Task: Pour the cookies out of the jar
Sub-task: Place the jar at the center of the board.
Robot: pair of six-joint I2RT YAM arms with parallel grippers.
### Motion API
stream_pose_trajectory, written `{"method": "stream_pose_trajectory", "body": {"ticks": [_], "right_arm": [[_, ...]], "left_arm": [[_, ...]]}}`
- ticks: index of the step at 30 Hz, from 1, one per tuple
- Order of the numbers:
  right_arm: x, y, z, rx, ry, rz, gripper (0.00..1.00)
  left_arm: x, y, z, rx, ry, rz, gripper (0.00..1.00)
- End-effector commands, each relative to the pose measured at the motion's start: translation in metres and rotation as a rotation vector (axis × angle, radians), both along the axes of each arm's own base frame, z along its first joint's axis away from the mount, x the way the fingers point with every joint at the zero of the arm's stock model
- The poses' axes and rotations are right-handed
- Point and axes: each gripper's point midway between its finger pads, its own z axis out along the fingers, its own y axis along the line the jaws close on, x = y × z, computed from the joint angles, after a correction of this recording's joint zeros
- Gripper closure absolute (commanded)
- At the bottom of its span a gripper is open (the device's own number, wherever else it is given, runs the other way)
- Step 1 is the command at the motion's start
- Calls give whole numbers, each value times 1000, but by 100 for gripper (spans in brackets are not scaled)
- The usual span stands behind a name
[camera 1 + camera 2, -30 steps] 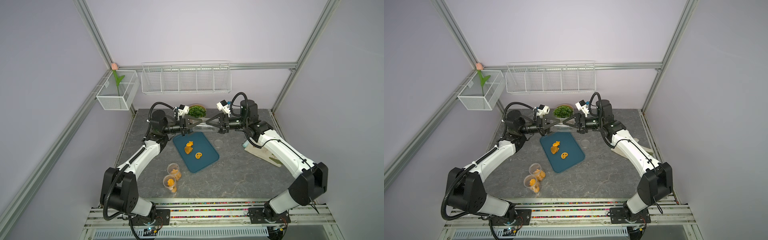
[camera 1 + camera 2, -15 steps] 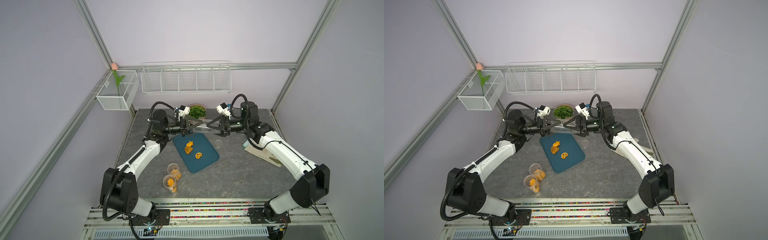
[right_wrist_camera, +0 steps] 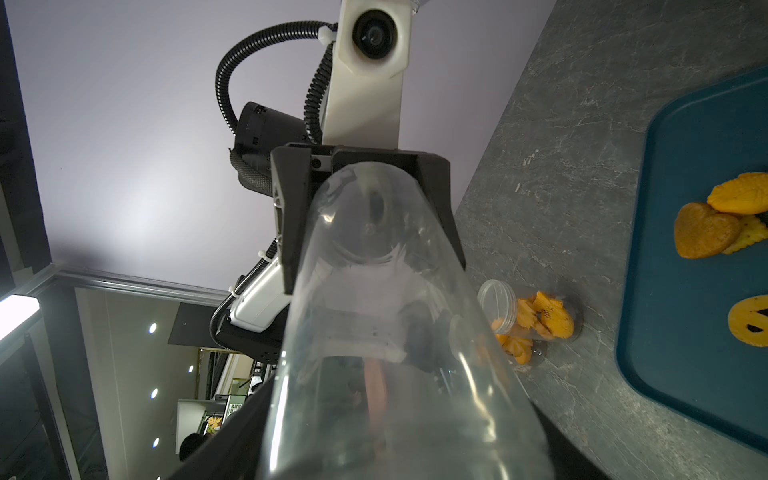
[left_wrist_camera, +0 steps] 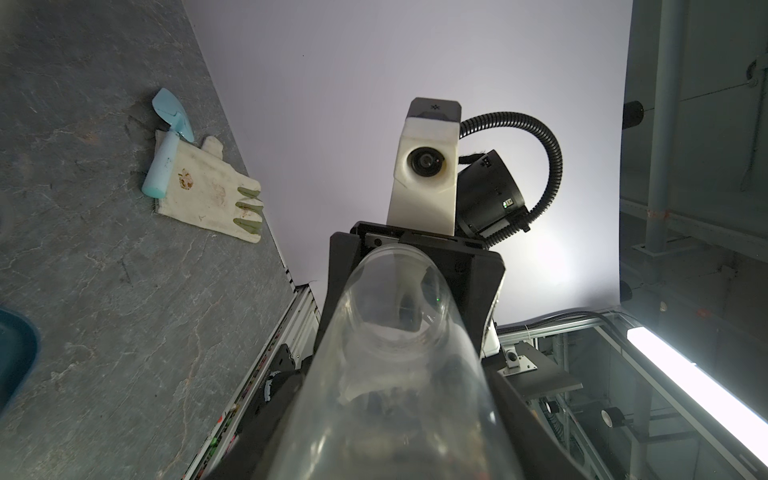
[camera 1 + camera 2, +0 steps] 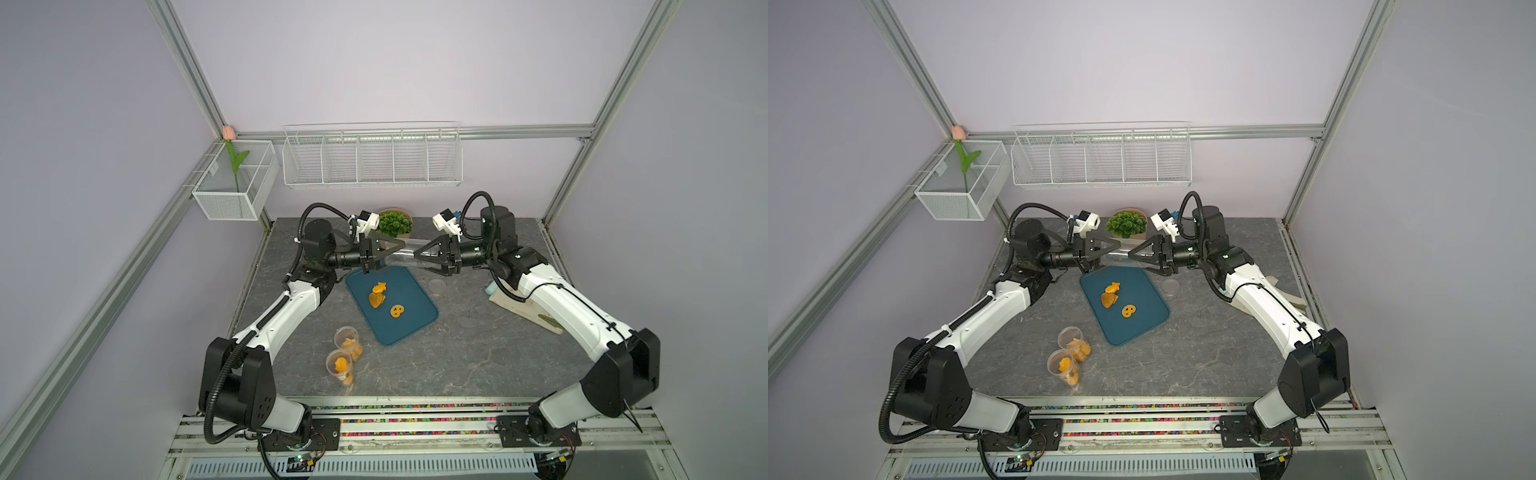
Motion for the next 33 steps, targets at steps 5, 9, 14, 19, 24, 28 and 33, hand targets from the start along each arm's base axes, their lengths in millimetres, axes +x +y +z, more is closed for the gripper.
{"method": "stream_pose_trajectory", "body": {"ticks": [5,9,14,19,24,28,33], "right_arm": [[-16,-2,23,51,-56,35,26],[-14,-2,27,56,-71,30,24],[-12,-1,32,66,-90,22,25],[-9,0,30,66,-84,22,30],[-10,-1,29,63,-82,19,30],[-9,-4,23,47,-73,7,30],[-7,-10,17,22,-66,-9,31]], "left_arm": [[1,0,4,-3,-16,4,37],[0,0,4,-4,-12,-6,37],[-1,0,3,-3,-9,-9,37],[0,0,1,-1,-4,-14,36],[2,-1,2,1,-7,-13,5],[4,-2,1,7,-6,-14,0],[7,-1,-1,10,-3,-10,0]]}}
